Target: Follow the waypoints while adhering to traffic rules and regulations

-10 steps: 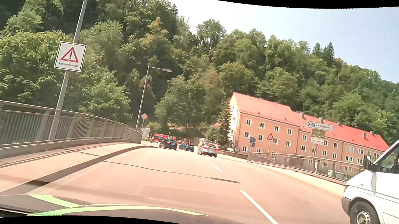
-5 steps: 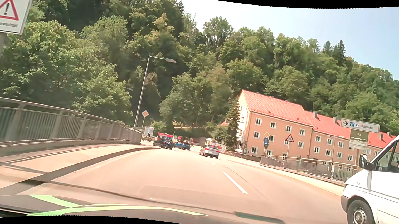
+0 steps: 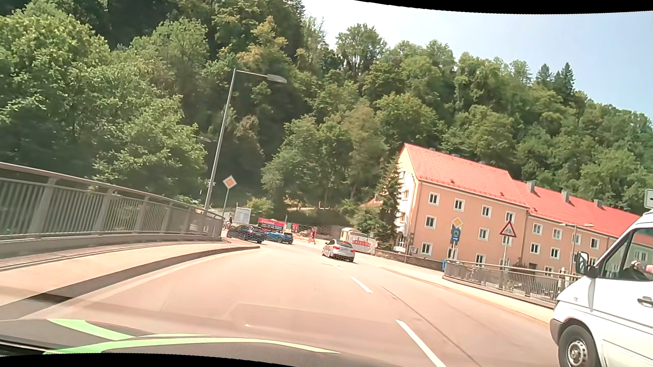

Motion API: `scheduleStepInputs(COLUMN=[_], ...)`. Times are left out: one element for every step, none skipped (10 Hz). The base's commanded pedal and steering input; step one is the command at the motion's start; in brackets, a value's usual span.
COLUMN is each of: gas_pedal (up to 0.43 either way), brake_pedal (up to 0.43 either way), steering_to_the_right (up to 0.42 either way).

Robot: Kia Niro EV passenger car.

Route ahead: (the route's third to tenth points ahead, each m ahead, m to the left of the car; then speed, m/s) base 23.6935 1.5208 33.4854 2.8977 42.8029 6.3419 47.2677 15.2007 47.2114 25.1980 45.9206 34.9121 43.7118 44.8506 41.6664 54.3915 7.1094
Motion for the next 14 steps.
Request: scheduleStepInputs(gas_pedal=[0.118, 0.098, 0.087, 0.047, 0.000, 0.000, 0.000, 0.000, 0.000, 0.000, 0.000, 0.000, 0.000, 0.000], brake_pedal=[0.000, 0.000, 0.000, 0.000, 0.000, 0.000, 0.000, 0.000, 0.000, 0.000, 0.000, 0.000, 0.000, 0.000], steering_to_the_right=[-0.012, -0.012, -0.012, -0.011, -0.010, -0.011, -0.010, -0.010, -0.010, -0.010, -0.010, -0.010, -0.010, -0.010])
